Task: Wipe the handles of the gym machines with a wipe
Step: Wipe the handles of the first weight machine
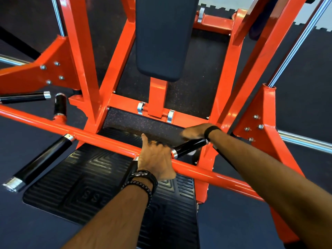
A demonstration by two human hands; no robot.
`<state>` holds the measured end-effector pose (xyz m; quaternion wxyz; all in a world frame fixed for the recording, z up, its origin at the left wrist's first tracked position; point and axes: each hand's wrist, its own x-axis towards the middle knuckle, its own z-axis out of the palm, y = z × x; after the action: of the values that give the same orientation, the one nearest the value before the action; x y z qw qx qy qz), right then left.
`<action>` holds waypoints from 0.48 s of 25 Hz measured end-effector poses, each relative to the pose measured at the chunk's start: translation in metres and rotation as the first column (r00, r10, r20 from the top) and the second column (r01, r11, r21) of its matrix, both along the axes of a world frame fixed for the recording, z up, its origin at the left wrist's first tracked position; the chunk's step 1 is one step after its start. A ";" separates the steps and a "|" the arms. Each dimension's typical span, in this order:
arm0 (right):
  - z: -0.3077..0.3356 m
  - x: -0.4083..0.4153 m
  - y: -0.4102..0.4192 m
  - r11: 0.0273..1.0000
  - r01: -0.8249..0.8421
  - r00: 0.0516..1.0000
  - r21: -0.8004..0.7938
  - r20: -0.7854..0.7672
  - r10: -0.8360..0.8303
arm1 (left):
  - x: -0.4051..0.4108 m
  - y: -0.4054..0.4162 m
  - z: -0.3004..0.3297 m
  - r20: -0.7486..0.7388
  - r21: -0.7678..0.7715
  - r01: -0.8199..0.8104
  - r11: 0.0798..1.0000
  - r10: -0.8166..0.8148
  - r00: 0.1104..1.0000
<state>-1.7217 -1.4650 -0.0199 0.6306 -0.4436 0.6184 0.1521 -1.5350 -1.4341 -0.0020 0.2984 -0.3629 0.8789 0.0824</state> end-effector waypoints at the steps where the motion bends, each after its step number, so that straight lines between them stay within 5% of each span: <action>1: -0.010 -0.009 0.002 0.998 -0.046 0.996 -0.033 -0.075 0.043 | 0.001 0.001 0.000 0.001 -0.001 0.002 1.000 -0.002 1.000; 5: -0.017 0.024 0.034 0.923 -0.251 0.966 -0.291 -0.140 0.219 | 0.001 0.001 -0.001 -0.018 -0.012 -0.002 1.000 0.002 1.000; 8: -0.024 0.025 0.069 0.839 -0.067 0.998 -0.539 -0.050 0.047 | 0.002 0.001 -0.001 -0.029 -0.014 -0.001 1.000 0.001 1.000; 12: -0.033 0.010 0.112 0.660 0.013 0.941 -0.751 -0.214 -0.263 | 0.003 0.002 -0.003 -0.038 -0.043 0.011 0.999 -0.013 0.999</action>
<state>-1.7117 -1.3530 -0.0529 0.3027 -0.5829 0.7481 -0.0942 -1.5324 -1.4324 -0.0053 0.2743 -0.3621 0.8882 0.0687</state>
